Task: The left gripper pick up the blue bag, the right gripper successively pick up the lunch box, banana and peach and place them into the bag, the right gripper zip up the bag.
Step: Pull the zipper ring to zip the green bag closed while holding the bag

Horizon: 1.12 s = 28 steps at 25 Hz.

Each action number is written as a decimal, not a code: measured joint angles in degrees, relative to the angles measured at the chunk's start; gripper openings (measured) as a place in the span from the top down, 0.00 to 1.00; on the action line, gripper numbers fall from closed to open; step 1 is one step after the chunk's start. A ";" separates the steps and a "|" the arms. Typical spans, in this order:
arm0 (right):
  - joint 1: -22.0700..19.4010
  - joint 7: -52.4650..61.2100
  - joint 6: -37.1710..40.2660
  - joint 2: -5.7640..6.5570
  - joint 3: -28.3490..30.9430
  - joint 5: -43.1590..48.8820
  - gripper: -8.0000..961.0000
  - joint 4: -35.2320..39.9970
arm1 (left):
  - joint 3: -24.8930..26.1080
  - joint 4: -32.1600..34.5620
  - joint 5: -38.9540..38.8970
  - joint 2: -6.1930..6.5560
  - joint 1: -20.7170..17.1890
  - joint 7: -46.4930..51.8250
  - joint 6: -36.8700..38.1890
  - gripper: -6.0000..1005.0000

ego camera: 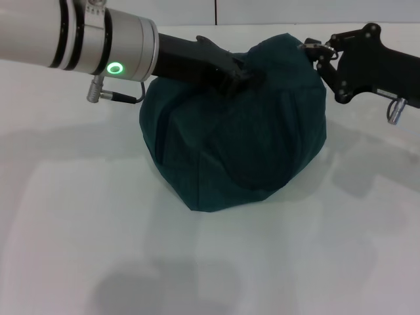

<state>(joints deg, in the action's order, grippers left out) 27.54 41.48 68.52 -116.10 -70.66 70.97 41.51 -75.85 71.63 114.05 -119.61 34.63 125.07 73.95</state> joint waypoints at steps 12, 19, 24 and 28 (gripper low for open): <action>-0.56 -0.07 -2.60 0.18 0.13 -0.58 0.98 -0.11 | 0.00 0.27 -1.80 0.18 -0.01 0.00 0.48 0.95; -0.57 -0.33 -5.74 0.29 0.42 -0.59 0.97 -0.75 | -0.03 0.64 -2.71 0.18 0.02 -0.25 2.23 0.95; -0.73 -0.37 -7.11 0.28 0.38 -0.59 0.97 -1.08 | 0.05 1.05 -4.48 0.17 0.00 -1.51 3.54 0.95; -0.70 -0.44 -7.65 0.26 0.22 -0.59 0.97 -1.57 | 0.09 1.21 -4.79 0.17 -0.06 -1.54 3.63 0.95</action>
<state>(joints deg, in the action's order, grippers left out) 26.84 41.04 60.87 -115.84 -70.45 70.38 39.94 -75.76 72.84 109.26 -119.44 34.57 123.53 77.58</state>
